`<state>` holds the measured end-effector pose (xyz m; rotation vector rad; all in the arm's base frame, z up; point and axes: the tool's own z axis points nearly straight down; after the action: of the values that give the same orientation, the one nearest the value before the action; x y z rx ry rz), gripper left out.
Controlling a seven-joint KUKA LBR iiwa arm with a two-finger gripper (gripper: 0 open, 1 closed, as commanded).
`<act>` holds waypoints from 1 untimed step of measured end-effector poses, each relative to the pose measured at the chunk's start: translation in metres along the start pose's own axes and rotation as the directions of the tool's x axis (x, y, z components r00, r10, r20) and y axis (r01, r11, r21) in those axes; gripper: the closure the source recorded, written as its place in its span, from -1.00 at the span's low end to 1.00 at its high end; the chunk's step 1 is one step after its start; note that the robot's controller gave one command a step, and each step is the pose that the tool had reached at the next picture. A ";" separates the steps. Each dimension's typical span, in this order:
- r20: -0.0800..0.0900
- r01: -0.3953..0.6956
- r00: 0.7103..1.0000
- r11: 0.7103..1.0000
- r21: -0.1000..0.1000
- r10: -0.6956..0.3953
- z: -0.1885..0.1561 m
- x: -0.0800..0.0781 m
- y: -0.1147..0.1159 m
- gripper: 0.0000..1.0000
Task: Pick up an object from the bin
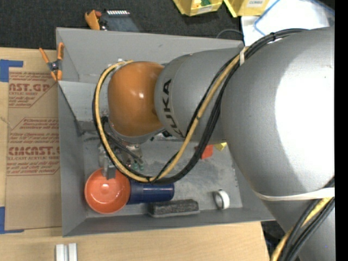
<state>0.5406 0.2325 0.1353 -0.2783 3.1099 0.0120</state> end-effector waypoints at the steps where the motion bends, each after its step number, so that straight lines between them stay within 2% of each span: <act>1: -0.001 -0.053 0.999 0.999 0.000 0.053 -0.084 0.009 -0.004 1.00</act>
Offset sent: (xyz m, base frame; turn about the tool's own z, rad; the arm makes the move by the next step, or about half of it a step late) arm -0.0531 0.0112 -0.0530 -0.0698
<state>0.5305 0.2258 0.2189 -0.1955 3.1171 0.0128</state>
